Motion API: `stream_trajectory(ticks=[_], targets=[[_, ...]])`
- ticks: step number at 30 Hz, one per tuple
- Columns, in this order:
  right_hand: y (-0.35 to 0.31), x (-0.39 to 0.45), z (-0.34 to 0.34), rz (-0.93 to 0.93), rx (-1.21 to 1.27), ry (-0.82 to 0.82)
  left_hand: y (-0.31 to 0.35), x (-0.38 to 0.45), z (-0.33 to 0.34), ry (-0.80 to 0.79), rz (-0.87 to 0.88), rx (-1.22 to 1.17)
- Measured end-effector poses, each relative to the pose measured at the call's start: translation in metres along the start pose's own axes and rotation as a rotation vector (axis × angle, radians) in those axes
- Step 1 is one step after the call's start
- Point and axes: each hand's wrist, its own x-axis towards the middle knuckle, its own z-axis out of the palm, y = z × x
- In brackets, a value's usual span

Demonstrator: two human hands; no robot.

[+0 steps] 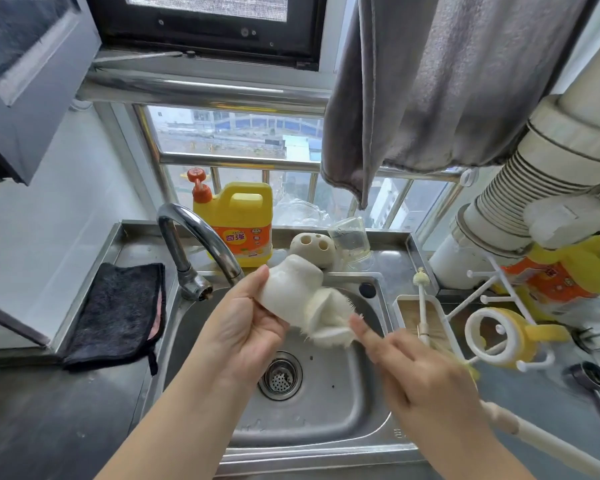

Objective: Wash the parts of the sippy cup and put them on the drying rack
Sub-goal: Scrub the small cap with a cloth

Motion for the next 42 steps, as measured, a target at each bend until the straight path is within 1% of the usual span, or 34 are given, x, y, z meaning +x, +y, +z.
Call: stream_trajectory(ticks=[2,3,6,8,11,12,14,16,18,20,22,24,26,28,33,34,38,40,42], targets=[[0.004,0.013,-0.002,0.056,-0.015,0.011,-0.002,0.001,0.003,-0.005,0.011,-0.013],[0.002,0.021,-0.001,0.056,-0.004,0.025,-0.003,0.001,0.005,-0.02,0.002,-0.018],[-0.014,0.032,0.003,-0.059,0.028,0.052,-0.002,0.001,0.005,-0.104,-0.083,0.041],[-0.014,0.019,0.005,-0.088,0.029,0.02,-0.001,0.0,0.005,-0.091,-0.11,0.049],[0.004,0.008,-0.002,0.008,0.005,-0.02,0.0,0.002,0.003,0.0,0.019,-0.005],[0.008,0.012,-0.004,0.049,-0.008,-0.019,-0.001,0.001,0.005,0.015,0.04,-0.008],[0.008,0.028,-0.004,0.097,0.002,0.023,-0.004,0.0,0.009,0.001,0.027,-0.009],[-0.004,0.038,0.0,0.037,0.027,0.062,-0.005,-0.003,0.012,-0.053,-0.02,0.007],[-0.015,0.032,0.004,-0.056,0.049,0.044,-0.004,-0.004,0.012,-0.104,-0.087,0.047],[-0.013,0.012,0.003,-0.084,0.051,0.021,0.0,-0.003,0.01,-0.067,-0.1,0.053],[0.0,0.002,0.0,0.0,0.045,0.005,0.003,0.001,0.007,-0.003,-0.033,0.027],[0.012,0.006,-0.002,0.133,0.053,-0.017,0.001,0.003,0.007,0.012,-0.007,0.027],[0.015,0.013,0.0,0.18,0.068,-0.012,-0.003,0.004,0.006,-0.012,-0.02,0.028],[0.011,0.018,0.004,0.155,0.087,0.002,-0.005,0.003,0.006,-0.051,-0.014,0.059],[0.006,0.016,0.006,0.161,0.141,0.028,-0.01,-0.009,0.007,-0.253,0.151,0.284],[0.005,0.016,0.007,0.165,0.154,0.042,-0.011,-0.01,0.007,-0.259,0.161,0.296],[-0.001,0.024,0.004,0.152,0.17,0.098,-0.012,-0.009,0.01,-0.193,0.135,0.259],[-0.005,0.023,0.003,0.097,0.147,0.076,-0.01,-0.008,0.011,-0.158,0.126,0.228],[-0.007,0.013,0.002,0.022,0.083,0.029,-0.007,-0.005,0.009,-0.092,0.118,0.175]])
